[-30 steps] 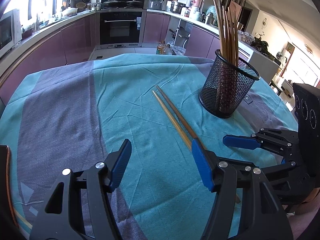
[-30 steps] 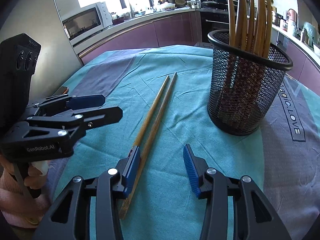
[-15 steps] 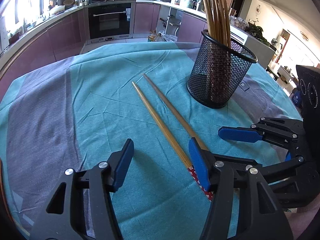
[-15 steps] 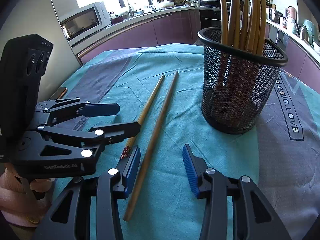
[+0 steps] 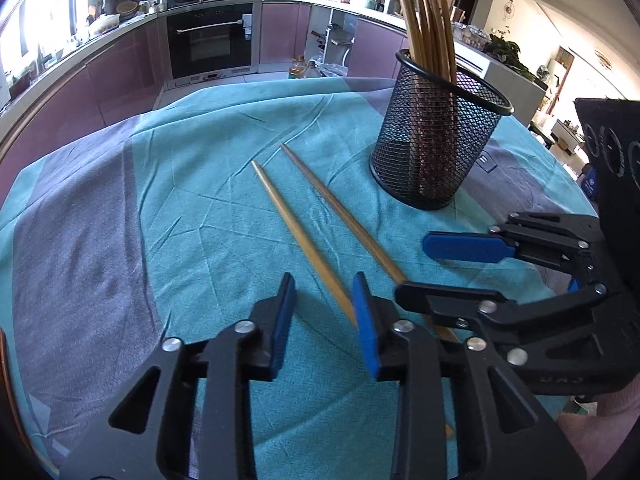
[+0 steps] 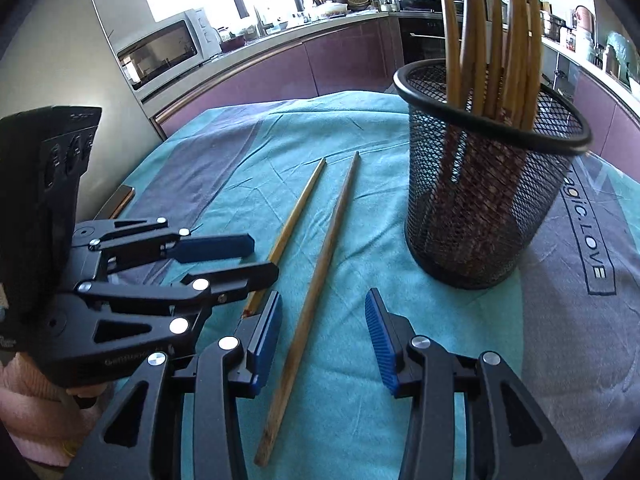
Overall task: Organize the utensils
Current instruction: 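Move both tools back to the last two chopsticks and close on them, then lift both held chopsticks upright toward the mesh holder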
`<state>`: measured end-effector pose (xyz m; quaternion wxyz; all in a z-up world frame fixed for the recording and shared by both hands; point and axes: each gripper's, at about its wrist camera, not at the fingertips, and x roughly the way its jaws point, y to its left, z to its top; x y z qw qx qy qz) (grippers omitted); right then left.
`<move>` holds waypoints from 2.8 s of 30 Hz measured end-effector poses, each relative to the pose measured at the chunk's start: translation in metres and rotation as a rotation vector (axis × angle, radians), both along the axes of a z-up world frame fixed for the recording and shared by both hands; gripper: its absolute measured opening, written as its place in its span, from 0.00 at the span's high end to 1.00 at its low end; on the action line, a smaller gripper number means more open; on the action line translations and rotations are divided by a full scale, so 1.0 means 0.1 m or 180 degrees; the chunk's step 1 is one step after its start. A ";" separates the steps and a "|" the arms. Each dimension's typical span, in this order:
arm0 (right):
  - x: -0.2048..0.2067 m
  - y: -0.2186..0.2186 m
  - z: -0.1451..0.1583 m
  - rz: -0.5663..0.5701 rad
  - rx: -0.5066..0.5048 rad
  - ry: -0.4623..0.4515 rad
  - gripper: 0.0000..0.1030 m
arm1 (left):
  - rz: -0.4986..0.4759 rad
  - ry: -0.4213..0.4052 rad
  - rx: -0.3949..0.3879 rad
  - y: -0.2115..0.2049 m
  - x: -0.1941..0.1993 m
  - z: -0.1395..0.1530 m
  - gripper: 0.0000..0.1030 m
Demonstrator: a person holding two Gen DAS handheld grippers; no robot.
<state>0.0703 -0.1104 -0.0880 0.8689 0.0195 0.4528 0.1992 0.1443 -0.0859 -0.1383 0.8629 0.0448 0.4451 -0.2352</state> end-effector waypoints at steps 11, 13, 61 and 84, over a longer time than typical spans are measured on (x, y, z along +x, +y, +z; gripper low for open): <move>0.18 0.08 -0.03 -0.0067 -0.0055 -0.0040 0.70 | 0.0058 0.0030 0.0024 0.07 0.03 0.00 0.75; 0.20 0.12 -0.03 -0.0079 -0.0074 -0.0051 0.71 | 0.0069 0.0049 0.0018 0.08 0.05 0.00 0.74; -0.12 -0.24 0.35 -0.0050 0.0566 -0.0230 0.94 | 0.0281 -0.0090 -0.0164 0.28 -0.09 0.29 0.93; -0.33 -0.38 0.65 -0.0051 0.0668 -0.0507 0.94 | 0.0108 -0.0297 -0.0377 0.44 -0.29 0.71 0.93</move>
